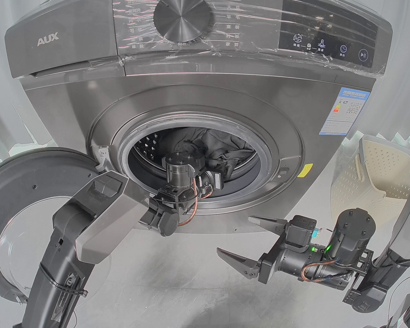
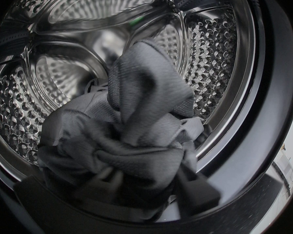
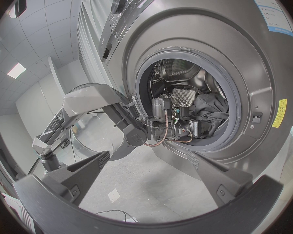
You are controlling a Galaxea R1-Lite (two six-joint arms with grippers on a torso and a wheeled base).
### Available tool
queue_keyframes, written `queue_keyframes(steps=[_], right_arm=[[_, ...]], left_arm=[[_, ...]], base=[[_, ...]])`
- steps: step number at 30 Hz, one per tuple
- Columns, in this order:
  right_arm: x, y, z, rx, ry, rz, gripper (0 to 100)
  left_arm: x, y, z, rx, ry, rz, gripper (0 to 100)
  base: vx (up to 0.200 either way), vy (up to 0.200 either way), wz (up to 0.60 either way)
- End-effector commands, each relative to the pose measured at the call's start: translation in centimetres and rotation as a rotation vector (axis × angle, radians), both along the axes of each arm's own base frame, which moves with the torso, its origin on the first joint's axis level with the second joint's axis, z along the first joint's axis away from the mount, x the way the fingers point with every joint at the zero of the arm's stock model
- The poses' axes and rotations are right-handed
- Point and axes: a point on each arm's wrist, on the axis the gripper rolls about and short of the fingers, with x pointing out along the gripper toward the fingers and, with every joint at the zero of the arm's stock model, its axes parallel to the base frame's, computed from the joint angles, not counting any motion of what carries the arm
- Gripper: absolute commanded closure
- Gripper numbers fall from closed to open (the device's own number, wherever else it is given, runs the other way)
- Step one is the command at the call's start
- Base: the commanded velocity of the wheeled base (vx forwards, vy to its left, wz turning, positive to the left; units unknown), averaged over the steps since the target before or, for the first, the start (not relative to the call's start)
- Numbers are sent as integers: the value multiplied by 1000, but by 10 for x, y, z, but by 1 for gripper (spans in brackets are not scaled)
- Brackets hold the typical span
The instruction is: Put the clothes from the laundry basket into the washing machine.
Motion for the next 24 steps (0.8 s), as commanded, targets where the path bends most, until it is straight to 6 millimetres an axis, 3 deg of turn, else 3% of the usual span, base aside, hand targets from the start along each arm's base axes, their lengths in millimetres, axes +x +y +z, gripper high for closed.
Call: queue_keyframes(steps=[1,10,17,24], right_arm=[[0,0,0,2,-2,2,0],[1,1,1,4,-4,2,0],[2,2,1,7,-7,3,0],[2,2,0,4,-4,5,0]], left_arm=[[8,-2,-13,-1,4,11,100],[49,19,21,-76,-123,147,100],[56,33,23,-76,-118,188,100],[55,30,20,-73,-113,184,100]], base=[[0,0,0],[0,0,0],[0,0,0],[0,0,0]])
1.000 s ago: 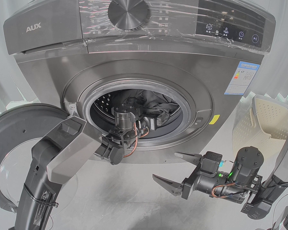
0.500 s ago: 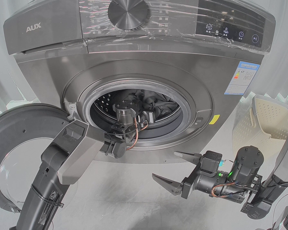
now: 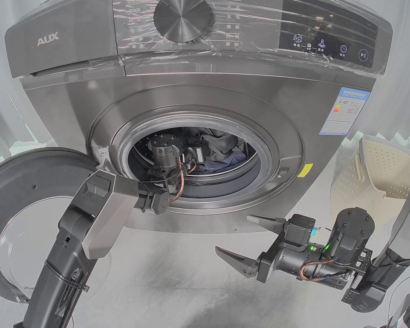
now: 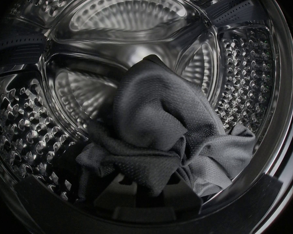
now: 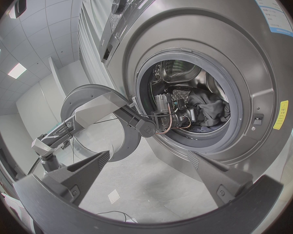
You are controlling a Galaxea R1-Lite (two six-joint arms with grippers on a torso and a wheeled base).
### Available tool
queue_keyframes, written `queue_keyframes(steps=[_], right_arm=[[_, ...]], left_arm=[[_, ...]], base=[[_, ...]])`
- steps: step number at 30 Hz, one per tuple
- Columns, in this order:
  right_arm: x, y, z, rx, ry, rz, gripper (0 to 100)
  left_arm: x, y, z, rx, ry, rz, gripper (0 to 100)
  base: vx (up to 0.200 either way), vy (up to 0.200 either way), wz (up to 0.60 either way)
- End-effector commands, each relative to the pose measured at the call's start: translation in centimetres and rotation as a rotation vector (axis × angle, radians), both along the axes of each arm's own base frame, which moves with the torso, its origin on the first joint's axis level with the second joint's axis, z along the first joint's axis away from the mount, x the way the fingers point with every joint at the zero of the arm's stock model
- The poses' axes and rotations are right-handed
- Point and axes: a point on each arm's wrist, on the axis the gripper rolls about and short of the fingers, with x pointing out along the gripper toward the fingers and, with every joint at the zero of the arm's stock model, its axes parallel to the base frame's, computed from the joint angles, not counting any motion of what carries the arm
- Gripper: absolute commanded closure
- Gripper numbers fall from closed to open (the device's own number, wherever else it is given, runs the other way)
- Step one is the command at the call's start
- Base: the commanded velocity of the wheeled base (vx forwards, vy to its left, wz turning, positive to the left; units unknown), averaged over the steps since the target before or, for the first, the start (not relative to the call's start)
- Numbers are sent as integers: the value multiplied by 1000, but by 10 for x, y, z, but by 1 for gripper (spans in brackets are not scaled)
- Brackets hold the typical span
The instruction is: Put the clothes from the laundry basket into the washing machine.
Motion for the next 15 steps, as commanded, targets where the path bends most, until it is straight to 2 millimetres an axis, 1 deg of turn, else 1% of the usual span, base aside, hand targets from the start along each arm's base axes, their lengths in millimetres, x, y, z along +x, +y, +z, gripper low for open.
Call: queue_keyframes(steps=[1,2,3,5,7,9,10,12,13,14,15], right_arm=[[0,0,-1,-2,2,2,0],[0,0,-1,-2,2,-1,0],[0,0,0,0,0,0,0],[1,0,0,0,0,-1,0],[1,0,0,0,0,-3,0],[1,-1,-1,-2,2,-3,0],[1,0,-1,-1,1,-1,0],[0,0,-1,-2,2,-1,0],[1,-1,-1,-2,4,-6,0],[2,-1,-2,-4,4,-7,0],[3,-2,-2,-5,5,-12,0]], left_arm=[[-1,-3,-3,4,8,-7,100],[-1,-4,-2,4,8,-8,100],[-1,-4,-2,3,8,-10,0],[-2,-6,-3,1,7,-13,0],[-3,-7,1,-6,0,-15,0],[-6,-10,8,-12,-11,-21,0],[-10,-9,18,-11,-15,-26,0],[-12,-8,21,-9,-11,-29,0],[-24,-7,29,10,20,-45,0],[-26,-7,30,11,23,-48,0],[-35,-6,35,21,40,-54,0]], base=[[0,0,0],[0,0,0],[0,0,0],[0,0,0],[0,0,0],[0,0,0],[0,0,0],[0,0,0],[0,0,0],[0,0,0],[0,0,0]])
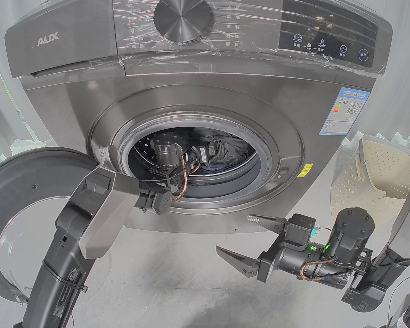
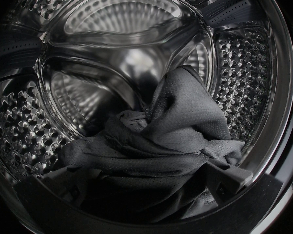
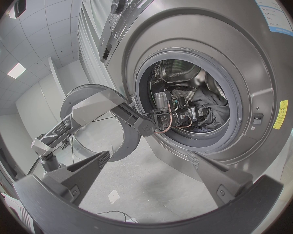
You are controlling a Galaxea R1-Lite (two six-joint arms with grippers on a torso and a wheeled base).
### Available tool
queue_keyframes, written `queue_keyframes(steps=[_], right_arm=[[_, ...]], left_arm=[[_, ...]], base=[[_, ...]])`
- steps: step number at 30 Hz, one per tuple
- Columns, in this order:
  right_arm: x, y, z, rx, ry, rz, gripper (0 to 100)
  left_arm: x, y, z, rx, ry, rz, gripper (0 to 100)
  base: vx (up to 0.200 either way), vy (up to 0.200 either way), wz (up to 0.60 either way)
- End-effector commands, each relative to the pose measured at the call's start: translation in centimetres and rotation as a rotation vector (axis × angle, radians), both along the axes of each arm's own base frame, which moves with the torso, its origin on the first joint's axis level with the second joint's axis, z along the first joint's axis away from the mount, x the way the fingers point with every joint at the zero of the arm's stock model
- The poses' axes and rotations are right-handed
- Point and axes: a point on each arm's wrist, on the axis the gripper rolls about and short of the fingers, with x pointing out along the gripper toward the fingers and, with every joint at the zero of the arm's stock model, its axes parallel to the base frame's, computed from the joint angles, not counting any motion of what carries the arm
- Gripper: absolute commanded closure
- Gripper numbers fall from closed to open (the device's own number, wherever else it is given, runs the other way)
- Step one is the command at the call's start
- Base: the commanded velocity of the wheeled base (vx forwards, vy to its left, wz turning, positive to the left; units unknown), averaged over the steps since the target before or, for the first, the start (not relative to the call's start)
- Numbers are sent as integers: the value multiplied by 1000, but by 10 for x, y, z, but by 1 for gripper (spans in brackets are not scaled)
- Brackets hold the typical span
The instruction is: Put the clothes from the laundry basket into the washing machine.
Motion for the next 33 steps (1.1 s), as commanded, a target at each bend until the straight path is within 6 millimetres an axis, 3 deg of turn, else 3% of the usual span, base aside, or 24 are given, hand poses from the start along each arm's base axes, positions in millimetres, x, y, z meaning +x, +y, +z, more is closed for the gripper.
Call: queue_keyframes(steps=[1,7,16,24,27,28,33], right_arm=[[3,-1,-2,-4,4,-9,0],[3,1,1,7,-5,-4,0],[4,1,4,19,-13,-7,0],[-1,-6,14,38,-33,-23,0],[-2,-8,17,45,-40,-26,0],[-4,-14,22,52,-50,-38,0],[-3,-31,30,64,-68,-87,0]], left_arm=[[-26,3,27,21,31,-27,0],[-70,1,28,76,121,-102,0],[-113,-2,29,108,166,-162,0],[-173,-5,29,129,194,-248,0],[-186,-2,28,120,185,-261,0],[-204,6,28,119,180,-275,0],[-245,26,28,119,180,-304,0]], base=[[0,0,0],[0,0,0],[0,0,0],[0,0,0],[0,0,0],[0,0,0],[0,0,0]])
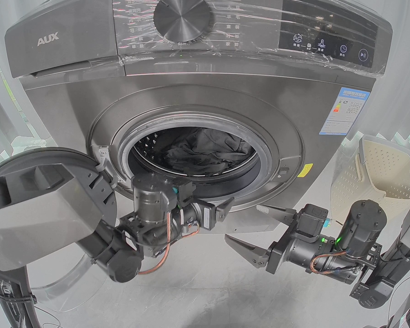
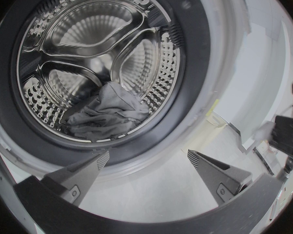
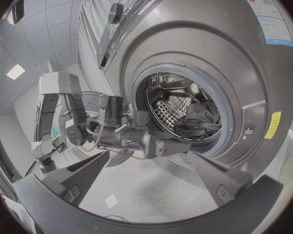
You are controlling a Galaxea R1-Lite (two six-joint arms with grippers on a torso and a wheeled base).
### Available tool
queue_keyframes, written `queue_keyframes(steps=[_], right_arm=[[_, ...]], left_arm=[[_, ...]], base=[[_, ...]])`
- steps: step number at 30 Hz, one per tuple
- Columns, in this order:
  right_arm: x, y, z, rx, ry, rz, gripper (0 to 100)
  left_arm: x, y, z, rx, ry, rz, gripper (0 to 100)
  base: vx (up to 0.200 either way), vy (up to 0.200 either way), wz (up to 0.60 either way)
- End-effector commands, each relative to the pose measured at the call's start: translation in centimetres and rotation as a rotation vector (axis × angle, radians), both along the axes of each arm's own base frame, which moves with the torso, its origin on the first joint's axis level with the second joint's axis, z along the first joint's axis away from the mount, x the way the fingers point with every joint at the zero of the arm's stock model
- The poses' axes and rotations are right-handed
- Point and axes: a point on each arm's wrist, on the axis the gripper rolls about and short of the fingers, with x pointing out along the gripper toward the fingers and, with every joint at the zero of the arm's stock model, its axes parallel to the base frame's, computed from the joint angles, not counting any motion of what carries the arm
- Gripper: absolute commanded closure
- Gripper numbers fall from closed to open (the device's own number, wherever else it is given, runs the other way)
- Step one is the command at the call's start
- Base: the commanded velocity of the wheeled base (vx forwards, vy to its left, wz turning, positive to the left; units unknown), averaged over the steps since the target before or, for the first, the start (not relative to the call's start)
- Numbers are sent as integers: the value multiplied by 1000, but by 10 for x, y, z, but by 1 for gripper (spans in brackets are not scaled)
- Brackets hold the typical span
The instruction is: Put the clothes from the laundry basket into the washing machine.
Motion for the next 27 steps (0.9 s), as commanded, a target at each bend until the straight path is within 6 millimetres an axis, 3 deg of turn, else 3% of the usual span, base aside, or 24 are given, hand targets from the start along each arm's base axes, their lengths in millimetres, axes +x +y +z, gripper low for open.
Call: queue_keyframes(steps=[1,14,23,27], right_arm=[[-2,-23,15,26,-33,-59,0],[-19,-45,-2,-6,78,-174,0],[-21,-71,16,40,22,-315,0],[-25,-82,17,39,16,-348,0]], left_arm=[[-59,25,21,-47,-47,-51,0],[-116,86,42,-120,-129,6,0],[-134,102,44,-124,-144,66,0],[-140,113,46,-121,-152,96,0]], base=[[0,0,0],[0,0,0],[0,0,0],[-200,0,0]])
